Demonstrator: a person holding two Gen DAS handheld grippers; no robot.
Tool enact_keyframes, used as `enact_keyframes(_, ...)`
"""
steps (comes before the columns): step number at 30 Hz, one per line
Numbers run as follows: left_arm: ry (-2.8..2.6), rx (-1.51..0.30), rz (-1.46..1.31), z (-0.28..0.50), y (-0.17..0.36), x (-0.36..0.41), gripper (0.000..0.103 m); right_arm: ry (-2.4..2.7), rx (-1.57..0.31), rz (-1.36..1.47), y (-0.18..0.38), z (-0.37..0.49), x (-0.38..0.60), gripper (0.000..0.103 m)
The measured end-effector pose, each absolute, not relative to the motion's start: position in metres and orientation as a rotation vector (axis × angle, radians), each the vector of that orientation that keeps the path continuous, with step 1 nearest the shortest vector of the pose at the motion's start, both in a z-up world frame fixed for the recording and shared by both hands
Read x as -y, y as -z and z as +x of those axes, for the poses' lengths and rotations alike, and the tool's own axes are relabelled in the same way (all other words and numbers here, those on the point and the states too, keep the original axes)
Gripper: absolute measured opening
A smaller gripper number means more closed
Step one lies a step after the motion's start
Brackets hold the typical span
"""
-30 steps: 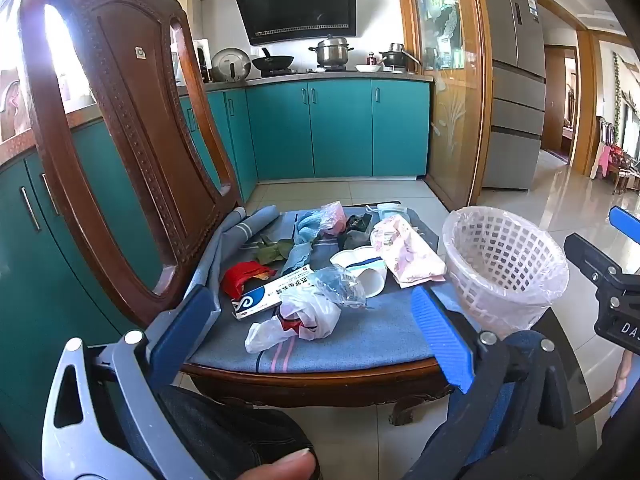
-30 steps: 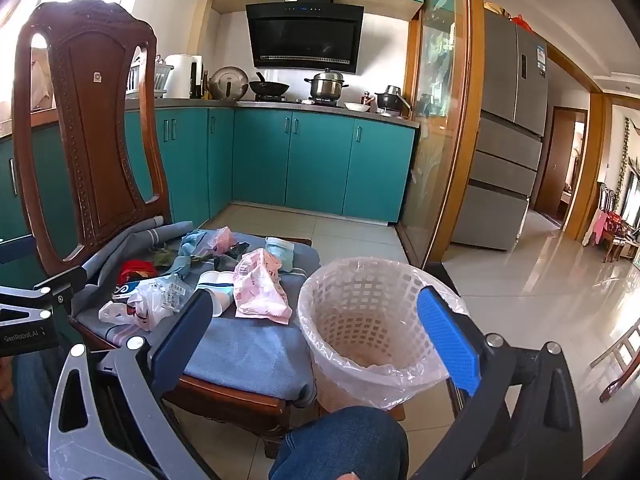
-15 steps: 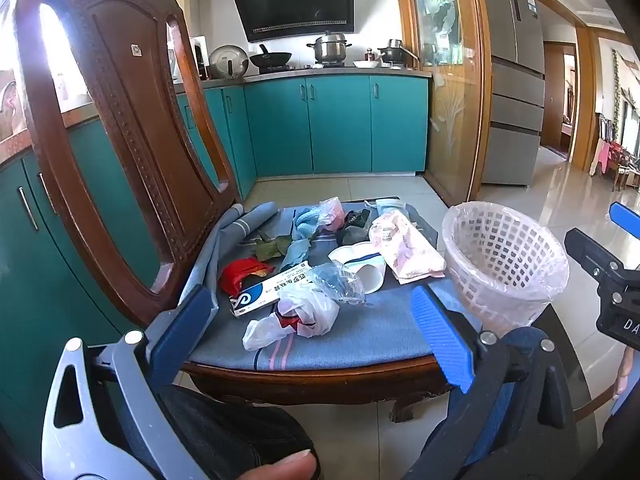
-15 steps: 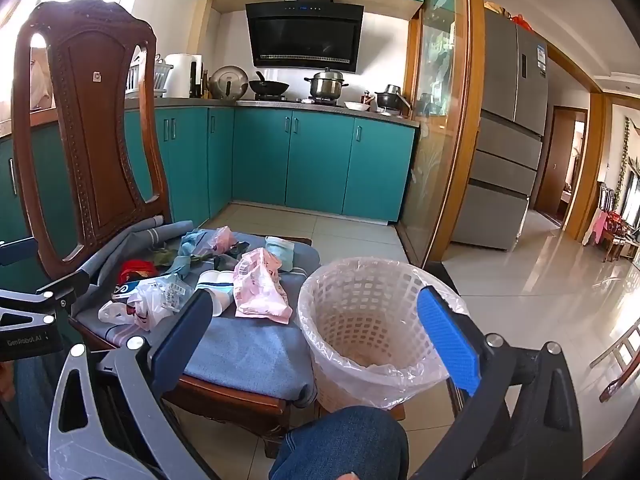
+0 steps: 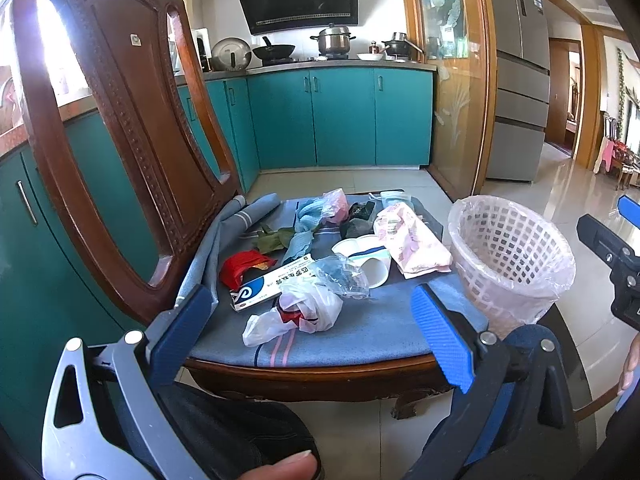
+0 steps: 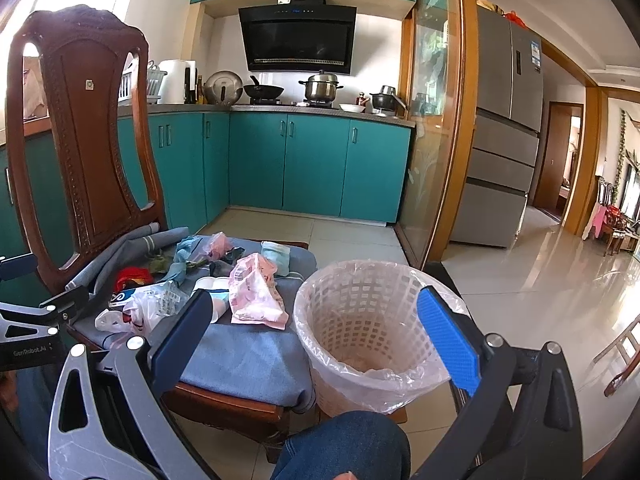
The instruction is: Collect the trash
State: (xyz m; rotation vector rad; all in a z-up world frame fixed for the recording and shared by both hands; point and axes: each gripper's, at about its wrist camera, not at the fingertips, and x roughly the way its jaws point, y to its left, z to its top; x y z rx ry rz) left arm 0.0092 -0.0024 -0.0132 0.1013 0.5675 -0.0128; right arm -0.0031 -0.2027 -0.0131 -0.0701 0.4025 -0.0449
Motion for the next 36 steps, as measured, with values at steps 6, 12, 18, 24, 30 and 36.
enact_keyframes(6, 0.018, -0.571, 0.100, 0.011, 0.015, 0.004, 0.100, 0.042, -0.412, -0.070, 0.016, -0.004, 0.204, 0.100)
enact_keyframes(12, 0.020, -0.574, 0.096, 0.011, 0.016, 0.005, 0.100, 0.023, -0.423, -0.063, 0.016, -0.003, 0.205, 0.100)
enact_keyframes(18, 0.020, -0.575, 0.097, 0.011, 0.017, 0.006, 0.100, 0.045, -0.412, -0.072, 0.016, -0.005, 0.201, 0.100)
enact_keyframes(24, 0.021, -0.574, 0.095, 0.012, 0.016, 0.005, 0.100, 0.051, -0.408, -0.080, 0.015, -0.007, 0.200, 0.100)
enact_keyframes(30, 0.020, -0.577, 0.095, 0.011, 0.016, 0.005, 0.100, 0.043, -0.422, -0.087, 0.016, -0.005, 0.198, 0.100)
enact_keyframes(36, 0.022, -0.585, 0.095, 0.011, 0.018, 0.006, 0.100, 0.028, -0.414, -0.092, 0.016, -0.007, 0.195, 0.100)
